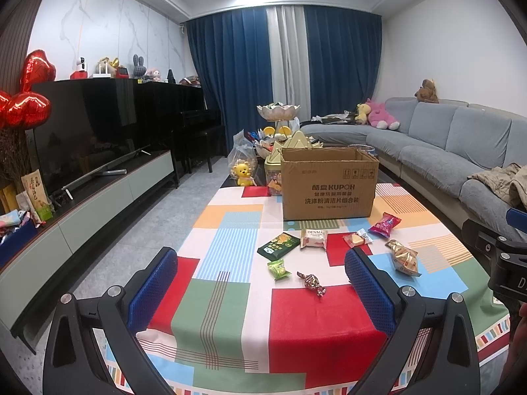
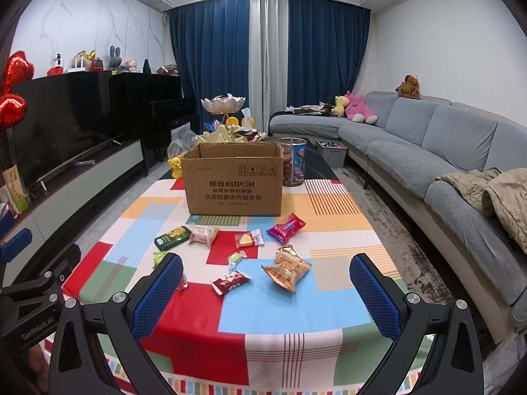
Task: Organize snacks
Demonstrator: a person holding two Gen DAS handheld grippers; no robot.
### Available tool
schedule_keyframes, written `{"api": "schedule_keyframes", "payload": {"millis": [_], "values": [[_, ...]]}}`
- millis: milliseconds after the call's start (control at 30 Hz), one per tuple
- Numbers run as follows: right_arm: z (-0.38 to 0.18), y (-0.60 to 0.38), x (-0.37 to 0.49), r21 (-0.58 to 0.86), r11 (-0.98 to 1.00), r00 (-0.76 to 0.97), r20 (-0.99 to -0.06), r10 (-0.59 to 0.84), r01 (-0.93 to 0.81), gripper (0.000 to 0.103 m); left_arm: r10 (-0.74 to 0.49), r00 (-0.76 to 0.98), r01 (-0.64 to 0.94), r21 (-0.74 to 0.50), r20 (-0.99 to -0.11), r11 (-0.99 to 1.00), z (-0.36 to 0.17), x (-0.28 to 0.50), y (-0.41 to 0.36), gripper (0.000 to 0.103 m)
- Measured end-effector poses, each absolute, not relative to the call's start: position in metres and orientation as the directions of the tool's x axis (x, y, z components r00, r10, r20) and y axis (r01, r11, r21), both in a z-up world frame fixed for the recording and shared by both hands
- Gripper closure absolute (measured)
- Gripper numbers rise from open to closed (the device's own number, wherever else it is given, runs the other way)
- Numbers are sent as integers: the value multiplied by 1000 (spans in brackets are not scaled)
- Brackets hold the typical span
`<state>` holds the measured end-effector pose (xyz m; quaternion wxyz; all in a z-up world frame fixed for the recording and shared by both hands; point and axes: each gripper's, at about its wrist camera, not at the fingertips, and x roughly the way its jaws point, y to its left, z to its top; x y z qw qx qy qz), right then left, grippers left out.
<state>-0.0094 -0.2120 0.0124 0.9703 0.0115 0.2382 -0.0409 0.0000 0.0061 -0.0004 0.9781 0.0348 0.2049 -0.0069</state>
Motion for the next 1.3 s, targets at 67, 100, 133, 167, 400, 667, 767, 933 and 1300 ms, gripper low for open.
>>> {"api": "schedule_keyframes", "payload": {"millis": [67,100,133,167,400,667,767,933,1300], "values": [[12,-212,-10,2,996,883,-464,-75,85,0,0,916,28,65,-402,998,-1,0,6,0],[12,-212,-10,1,996,883,-464,-75,85,0,1,916,28,65,-401,998,-1,0,6,0],[12,-212,-10,2,996,883,-464,-74,84,0,1,916,28,65,-402,998,-1,0,6,0],[12,-212,-10,2,996,883,-463,-74,85,0,1,916,28,66,-401,997,-1,0,6,0],[13,-212,-9,2,996,883,-464,-75,85,0,1,916,28,65,-401,997,-1,0,6,0],[12,-211,-7,3,996,883,-464,-73,84,0,2,916,27,66,-402,997,-1,0,6,0],[14,-214,-7,4,997,882,-465,-72,83,0,2,914,28,68,-405,997,0,0,4,0],[13,-217,-5,7,997,880,-470,-67,80,0,1,913,30,70,-408,997,-1,-1,0,0],[2,-221,10,5,996,866,-494,-76,91,0,-11,898,53,83,-441,995,-9,17,-14,0]]}}
